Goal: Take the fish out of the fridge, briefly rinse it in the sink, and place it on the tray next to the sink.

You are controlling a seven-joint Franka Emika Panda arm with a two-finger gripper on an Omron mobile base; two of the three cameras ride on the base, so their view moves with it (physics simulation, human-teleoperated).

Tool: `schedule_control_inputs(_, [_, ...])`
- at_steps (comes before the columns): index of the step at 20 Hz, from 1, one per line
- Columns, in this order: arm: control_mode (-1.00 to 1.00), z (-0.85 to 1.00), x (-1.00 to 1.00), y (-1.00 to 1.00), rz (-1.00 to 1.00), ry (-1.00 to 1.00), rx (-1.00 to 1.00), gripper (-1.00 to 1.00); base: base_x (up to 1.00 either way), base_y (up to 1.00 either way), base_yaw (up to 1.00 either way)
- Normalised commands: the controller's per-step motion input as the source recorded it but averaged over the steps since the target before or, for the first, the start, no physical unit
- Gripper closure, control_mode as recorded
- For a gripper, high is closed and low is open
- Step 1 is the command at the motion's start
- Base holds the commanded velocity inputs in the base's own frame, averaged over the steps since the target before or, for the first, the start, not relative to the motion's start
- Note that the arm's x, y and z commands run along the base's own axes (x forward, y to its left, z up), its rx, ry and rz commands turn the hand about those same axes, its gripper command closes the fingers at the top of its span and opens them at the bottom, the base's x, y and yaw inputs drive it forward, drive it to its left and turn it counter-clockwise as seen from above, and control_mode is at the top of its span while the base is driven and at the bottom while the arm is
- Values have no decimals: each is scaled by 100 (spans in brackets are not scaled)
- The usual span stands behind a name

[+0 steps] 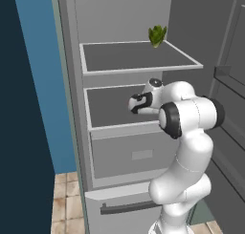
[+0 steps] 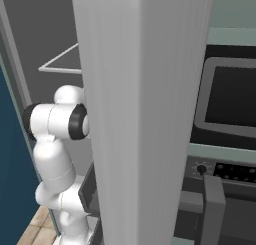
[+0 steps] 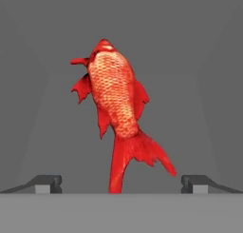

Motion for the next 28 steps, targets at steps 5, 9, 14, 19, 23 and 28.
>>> schedule_control_inputs(5, [-100, -23, 5, 0, 0, 0, 0, -100, 0, 0, 0])
schedule_control_inputs(9, [-100, -12, 8, 0, 0, 0, 0, -100, 0, 0, 0])
schedule_control_inputs(14, [-100, 0, 23, 0, 0, 0, 0, -100, 0, 0, 0])
schedule_control_inputs(19, [-100, -9, 27, 0, 0, 0, 0, -100, 0, 0, 0])
schedule_control_inputs(23, [-100, -27, 7, 0, 0, 0, 0, -100, 0, 0, 0])
schedule_control_inputs(28, [-100, -16, 13, 0, 0, 0, 0, -100, 0, 0, 0])
